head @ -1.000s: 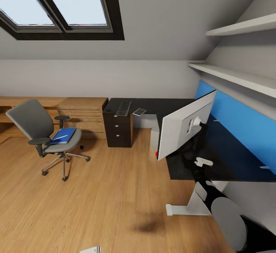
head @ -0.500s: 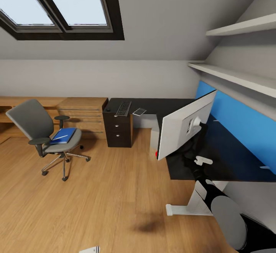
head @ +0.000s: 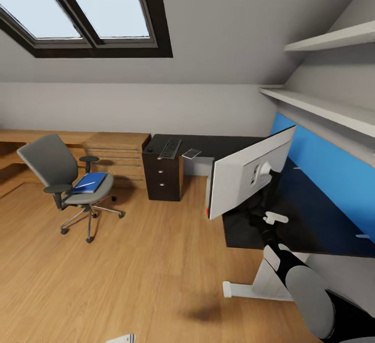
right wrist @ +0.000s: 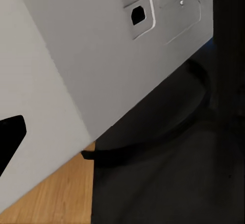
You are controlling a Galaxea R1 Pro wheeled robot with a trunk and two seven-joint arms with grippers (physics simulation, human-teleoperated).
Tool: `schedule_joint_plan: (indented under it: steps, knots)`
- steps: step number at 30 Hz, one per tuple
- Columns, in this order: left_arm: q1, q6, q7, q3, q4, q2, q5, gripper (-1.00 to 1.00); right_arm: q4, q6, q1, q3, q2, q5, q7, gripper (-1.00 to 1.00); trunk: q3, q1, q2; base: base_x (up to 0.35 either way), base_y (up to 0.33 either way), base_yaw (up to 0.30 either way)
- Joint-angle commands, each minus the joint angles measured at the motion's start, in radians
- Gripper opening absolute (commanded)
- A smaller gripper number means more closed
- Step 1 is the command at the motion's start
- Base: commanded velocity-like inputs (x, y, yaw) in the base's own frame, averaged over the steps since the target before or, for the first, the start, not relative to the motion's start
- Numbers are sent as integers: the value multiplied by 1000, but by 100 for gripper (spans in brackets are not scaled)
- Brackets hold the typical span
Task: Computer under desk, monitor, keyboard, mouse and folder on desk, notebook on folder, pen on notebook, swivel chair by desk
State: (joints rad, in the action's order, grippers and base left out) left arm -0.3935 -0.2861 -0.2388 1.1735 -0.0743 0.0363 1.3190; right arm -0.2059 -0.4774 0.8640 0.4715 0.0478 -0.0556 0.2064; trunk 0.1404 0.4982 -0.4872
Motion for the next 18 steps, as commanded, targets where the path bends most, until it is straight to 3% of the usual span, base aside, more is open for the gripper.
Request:
schedule_joint_plan:
  steps: [1, 7, 18]
  knots:
    - [-1, -2, -7, 8, -1, 0, 5, 100, 2, -5, 1, 9, 0, -6, 6, 100, 2, 0, -2, 0, -308, 37]
    - [-1, -2, -7, 8, -1, -4, 5, 100, 2, -11, 0, 9, 0, -6, 5, 100, 1, 0, -2, 0, -172, 13]
    - [-1, -3, -7, 8, -1, -12, 4, 100, 2, -12, 0, 9, 1, -5, 5, 100, 1, 0, -2, 0, -17, 1]
